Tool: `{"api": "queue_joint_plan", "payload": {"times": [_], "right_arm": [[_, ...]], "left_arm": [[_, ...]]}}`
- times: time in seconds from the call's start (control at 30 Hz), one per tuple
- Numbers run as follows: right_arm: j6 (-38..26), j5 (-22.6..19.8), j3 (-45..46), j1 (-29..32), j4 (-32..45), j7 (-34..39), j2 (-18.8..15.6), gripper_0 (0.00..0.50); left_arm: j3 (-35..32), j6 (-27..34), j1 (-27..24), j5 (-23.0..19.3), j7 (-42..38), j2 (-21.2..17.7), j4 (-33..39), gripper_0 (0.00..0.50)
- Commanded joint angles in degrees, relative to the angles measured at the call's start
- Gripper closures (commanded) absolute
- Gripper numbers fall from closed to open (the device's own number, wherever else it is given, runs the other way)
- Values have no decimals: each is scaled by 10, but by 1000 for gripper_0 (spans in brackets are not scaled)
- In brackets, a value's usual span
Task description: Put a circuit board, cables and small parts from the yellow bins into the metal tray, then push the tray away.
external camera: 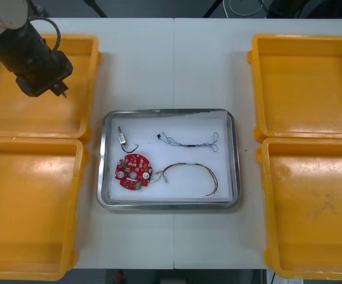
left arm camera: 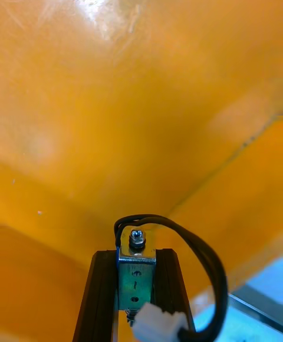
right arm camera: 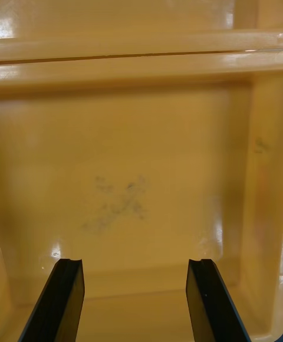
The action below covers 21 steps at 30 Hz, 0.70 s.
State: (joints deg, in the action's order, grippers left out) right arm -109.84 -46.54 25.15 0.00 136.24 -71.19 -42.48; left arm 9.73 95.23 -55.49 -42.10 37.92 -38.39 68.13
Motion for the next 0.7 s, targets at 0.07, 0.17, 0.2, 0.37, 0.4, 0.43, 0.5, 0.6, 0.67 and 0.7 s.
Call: {"api": "queue_joint_plan", "payload": {"times": [0.07,0.17,0.2,0.37,0.4,0.43,0.5,0.6,0.67,0.7], "right_arm": [[-2,7,-4,4,5,-10,6,0],[-2,11,-4,4,5,-10,6,0],[-2,10,-4,4,4,-10,6,0],[-2,7,-4,3,5,-10,6,0],[-2,7,-4,3,5,-10,6,0],[-2,7,-4,3,5,-10,6,0],[-2,7,-4,3,5,-10,6,0],[-2,7,-4,3,5,-10,6,0],[-2,7,-4,3,5,-10,6,0],[-2,7,-4,3,4,-10,6,0]], "left_arm": [[-13,58,-22,-4,-26,-28,98,500],[-9,92,-22,-11,-27,-25,147,500],[-7,102,-22,-15,-28,-22,167,500],[24,130,-22,-40,-37,-12,234,500],[37,134,-22,-41,-40,-8,249,500],[51,135,-22,-43,-44,-4,262,500],[74,134,-22,-44,-49,3,278,500],[111,131,-21,-42,-56,18,295,500],[133,129,-21,-39,-63,35,300,500],[137,128,-21,-37,-64,39,300,500]]}}
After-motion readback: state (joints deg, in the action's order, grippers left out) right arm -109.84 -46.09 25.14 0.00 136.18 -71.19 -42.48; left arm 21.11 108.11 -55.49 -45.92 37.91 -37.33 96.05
